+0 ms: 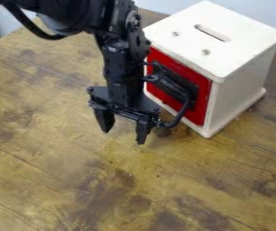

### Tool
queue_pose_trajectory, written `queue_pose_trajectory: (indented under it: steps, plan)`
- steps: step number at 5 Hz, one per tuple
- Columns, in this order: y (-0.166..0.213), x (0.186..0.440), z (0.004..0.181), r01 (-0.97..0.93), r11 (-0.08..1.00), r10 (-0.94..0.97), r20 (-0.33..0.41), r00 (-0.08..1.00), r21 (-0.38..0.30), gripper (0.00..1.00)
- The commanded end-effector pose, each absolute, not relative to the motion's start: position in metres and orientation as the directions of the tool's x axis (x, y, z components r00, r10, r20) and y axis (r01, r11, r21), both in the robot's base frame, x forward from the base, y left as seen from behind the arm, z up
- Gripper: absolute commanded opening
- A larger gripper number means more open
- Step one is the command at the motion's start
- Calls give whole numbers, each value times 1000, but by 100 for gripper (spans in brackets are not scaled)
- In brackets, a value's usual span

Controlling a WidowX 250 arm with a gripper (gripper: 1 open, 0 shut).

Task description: Close the drawer

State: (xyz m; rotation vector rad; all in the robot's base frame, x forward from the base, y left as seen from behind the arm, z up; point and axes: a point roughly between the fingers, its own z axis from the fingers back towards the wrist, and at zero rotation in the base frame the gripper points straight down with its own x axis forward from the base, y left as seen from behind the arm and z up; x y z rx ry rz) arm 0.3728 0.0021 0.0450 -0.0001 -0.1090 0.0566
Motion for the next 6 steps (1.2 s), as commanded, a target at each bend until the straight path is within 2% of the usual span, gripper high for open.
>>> queue_pose_trajectory:
  steps: [1,2,3,5,6]
  plan:
    - [1,382,76,-12,1000,13,174,985,-5,100]
    - [-2,381,82,33,999,-32,188,982,-2,100]
    - [-12,381,80,100,995,-98,207,974,2,100]
    - [-30,376,79,225,974,-222,196,955,7,100]
    - [-27,376,79,236,972,-233,194,953,9,100]
